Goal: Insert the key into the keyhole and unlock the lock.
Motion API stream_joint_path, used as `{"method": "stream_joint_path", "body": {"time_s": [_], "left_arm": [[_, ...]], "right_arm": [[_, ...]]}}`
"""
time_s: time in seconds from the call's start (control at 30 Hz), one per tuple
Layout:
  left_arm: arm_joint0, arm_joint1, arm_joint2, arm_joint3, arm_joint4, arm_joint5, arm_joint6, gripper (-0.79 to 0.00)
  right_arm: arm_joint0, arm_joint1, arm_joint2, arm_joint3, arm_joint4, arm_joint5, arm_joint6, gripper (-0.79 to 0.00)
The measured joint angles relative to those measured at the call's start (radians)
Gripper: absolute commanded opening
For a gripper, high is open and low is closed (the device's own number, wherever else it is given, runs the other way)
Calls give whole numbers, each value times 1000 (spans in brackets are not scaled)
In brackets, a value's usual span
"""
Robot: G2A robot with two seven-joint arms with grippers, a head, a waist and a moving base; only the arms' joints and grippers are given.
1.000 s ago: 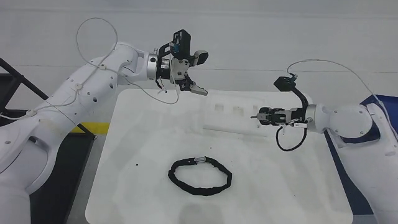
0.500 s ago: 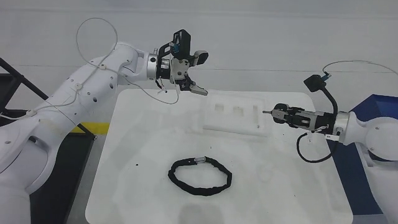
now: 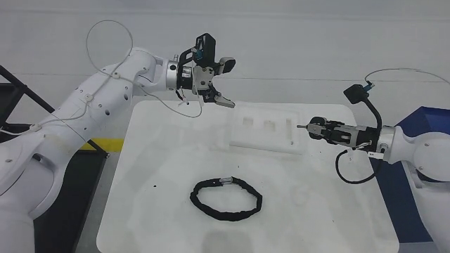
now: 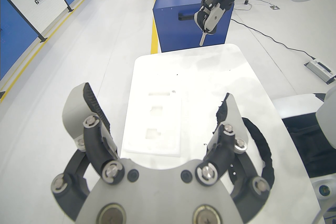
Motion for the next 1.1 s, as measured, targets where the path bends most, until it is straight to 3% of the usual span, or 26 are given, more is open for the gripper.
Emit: {"method": "stream_joint_path", "body": {"time_s": [0.1, 0.33, 0.7, 1.1], "left_arm": [[37, 1, -2, -10, 9, 37, -26, 0], [157, -1, -4, 14, 41, 16, -44, 0], [330, 4, -45, 23, 201, 32, 77, 0], [430, -3, -47, 2, 441, 0, 120, 0]], "right_arm": [[0, 0, 0, 0, 0, 0, 0, -785], [0, 0, 0, 0, 0, 0, 0, -785], [0, 0, 0, 0, 0, 0, 0, -785], [0, 0, 0, 0, 0, 0, 0, -785]]}}
